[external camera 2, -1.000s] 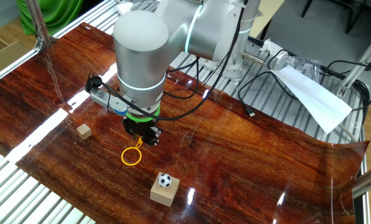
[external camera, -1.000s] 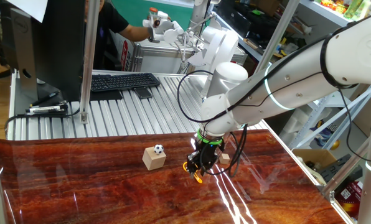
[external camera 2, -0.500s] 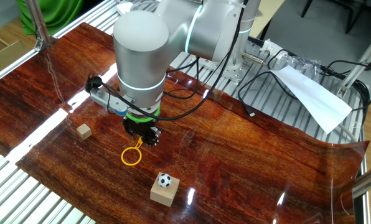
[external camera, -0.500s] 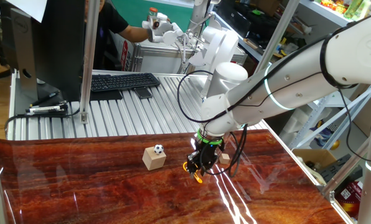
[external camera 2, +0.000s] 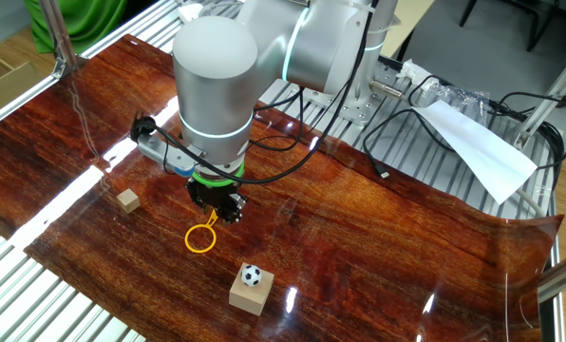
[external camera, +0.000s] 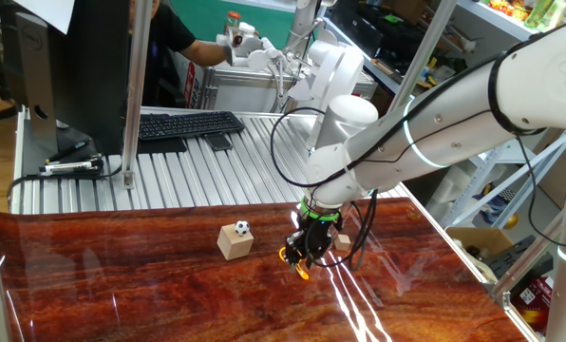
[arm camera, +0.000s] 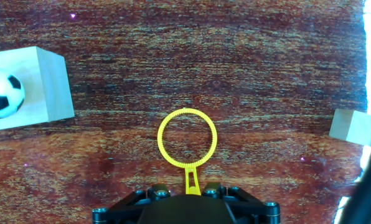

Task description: Attach the bubble ring to the ball

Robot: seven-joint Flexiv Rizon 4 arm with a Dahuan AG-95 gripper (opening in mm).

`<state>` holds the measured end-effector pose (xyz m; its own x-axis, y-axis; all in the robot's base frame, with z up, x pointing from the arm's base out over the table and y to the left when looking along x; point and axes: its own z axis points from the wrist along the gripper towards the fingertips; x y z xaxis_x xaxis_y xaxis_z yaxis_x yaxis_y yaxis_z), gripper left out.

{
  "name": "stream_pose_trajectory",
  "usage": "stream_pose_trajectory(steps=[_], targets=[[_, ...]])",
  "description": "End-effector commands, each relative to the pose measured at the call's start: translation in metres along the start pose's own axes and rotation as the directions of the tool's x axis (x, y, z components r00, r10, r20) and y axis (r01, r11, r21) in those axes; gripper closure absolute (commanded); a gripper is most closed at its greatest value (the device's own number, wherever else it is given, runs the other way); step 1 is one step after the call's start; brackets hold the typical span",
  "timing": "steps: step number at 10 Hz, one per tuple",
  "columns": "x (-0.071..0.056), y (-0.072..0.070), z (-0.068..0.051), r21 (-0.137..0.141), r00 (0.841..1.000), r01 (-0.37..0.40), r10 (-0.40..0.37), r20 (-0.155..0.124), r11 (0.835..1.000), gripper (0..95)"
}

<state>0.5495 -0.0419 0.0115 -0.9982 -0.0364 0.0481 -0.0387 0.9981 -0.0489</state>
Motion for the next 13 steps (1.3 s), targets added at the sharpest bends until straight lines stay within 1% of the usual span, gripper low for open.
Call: stream_pose_trajectory(steps=[1,4,5,7,8,9,10,11,12,13], targets=[[0.000,0.000,0.000,0.000,1.000,0.001,-0.001,0.000,1.000,57.0],[0.000,0.000,0.000,0.000,1.000,0.001,-0.001,0.000,1.000,57.0],[-0.002,-0.001,0.043,-0.039,1.000,0.013,-0.013,0.002,0.999,57.0],[-0.002,-0.002,0.041,-0.045,1.000,0.012,-0.012,0.005,0.999,57.0],[-0.001,-0.003,0.037,-0.043,1.000,0.013,-0.013,-0.006,0.999,57.0],[0.001,-0.003,0.033,-0.042,0.999,0.008,-0.009,-0.030,0.999,57.0],[0.001,-0.003,0.030,-0.036,1.000,0.011,-0.012,-0.027,0.999,57.0],[0.001,-0.003,0.030,-0.035,1.000,0.013,-0.013,-0.016,0.999,57.0],[0.002,-0.003,0.027,-0.027,1.000,0.015,-0.015,-0.011,1.000,57.0],[0.003,-0.003,0.022,-0.025,1.000,0.014,-0.014,-0.010,1.000,57.0]])
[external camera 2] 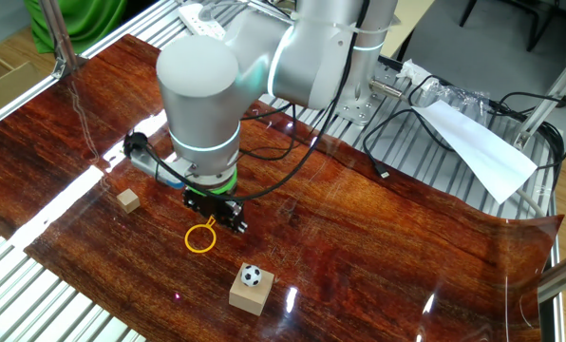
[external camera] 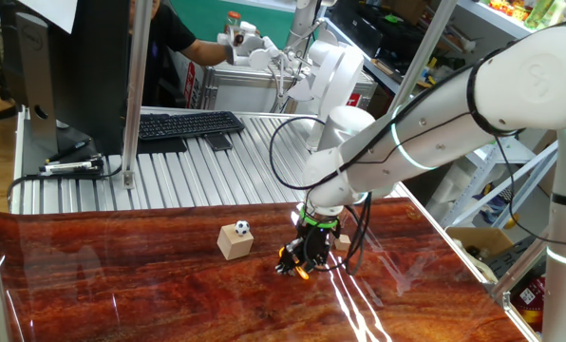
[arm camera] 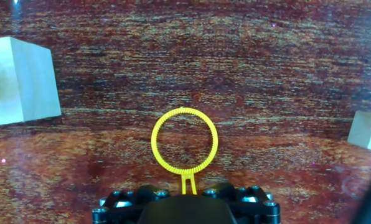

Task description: Attach the bubble ring to the ball

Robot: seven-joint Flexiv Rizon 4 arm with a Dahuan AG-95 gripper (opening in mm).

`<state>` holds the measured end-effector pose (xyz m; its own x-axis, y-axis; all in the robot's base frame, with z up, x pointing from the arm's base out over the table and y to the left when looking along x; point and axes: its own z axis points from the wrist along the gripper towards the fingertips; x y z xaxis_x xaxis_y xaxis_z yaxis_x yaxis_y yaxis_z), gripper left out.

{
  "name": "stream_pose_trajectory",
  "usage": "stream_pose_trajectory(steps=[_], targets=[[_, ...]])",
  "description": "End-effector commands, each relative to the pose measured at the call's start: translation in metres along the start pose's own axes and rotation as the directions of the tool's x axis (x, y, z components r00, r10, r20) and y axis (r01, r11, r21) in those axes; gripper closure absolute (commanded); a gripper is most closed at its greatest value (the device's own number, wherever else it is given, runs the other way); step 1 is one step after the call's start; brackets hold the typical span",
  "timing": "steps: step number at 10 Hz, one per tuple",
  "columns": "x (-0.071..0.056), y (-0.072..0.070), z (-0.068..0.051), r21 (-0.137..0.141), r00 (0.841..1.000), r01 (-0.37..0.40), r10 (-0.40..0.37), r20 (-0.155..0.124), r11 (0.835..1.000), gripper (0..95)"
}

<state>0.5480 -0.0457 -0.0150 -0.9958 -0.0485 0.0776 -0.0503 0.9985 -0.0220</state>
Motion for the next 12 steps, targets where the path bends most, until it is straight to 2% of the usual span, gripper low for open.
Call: stream_pose_trajectory(steps=[1,3,12], targets=[[0.004,0.000,-0.008,0.003,1.000,-0.002,0.001,0.022,1.000,57.0],[0.008,0.001,-0.018,0.005,1.000,-0.004,0.004,0.021,1.000,57.0],[0.008,0.001,-0.018,0.008,1.000,-0.006,0.006,0.024,1.000,57.0]])
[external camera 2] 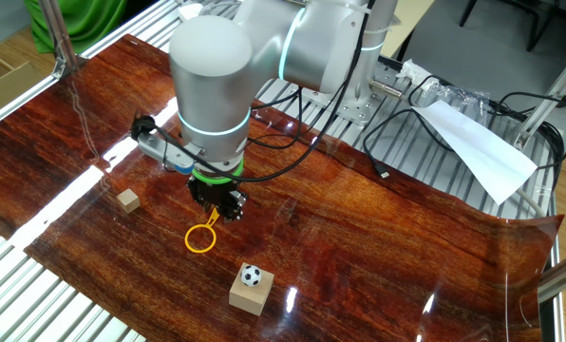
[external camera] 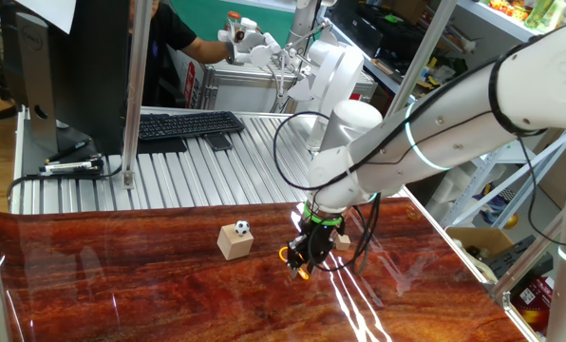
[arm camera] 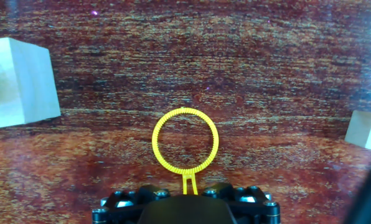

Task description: Attach the bubble ring to the ball

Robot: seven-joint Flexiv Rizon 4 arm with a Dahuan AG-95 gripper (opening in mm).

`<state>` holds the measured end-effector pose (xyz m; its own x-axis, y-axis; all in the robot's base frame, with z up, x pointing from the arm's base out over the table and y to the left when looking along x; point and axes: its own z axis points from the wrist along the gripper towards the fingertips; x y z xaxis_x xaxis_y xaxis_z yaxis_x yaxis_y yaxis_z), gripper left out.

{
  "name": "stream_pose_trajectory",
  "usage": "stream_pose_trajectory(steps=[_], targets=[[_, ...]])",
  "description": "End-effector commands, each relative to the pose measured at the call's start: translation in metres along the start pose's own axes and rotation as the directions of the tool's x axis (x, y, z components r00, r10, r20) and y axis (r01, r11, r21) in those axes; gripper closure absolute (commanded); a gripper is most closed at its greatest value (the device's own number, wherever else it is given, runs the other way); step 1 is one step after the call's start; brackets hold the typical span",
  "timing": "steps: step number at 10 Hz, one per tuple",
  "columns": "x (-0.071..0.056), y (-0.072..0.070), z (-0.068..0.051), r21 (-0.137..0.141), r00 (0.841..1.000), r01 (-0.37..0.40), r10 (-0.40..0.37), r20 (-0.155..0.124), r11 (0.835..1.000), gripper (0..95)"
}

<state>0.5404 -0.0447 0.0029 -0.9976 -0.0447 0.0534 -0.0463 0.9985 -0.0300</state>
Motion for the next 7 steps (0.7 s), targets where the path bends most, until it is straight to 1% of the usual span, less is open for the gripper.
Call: stream_pose_trajectory(steps=[1,7], targets=[[-0.0006,0.0004,-0.0009,0.000,1.000,0.000,0.000,-0.002,1.000,57.0],[-0.0007,0.0006,-0.0005,0.000,1.000,0.007,-0.007,0.000,1.000,57.0]])
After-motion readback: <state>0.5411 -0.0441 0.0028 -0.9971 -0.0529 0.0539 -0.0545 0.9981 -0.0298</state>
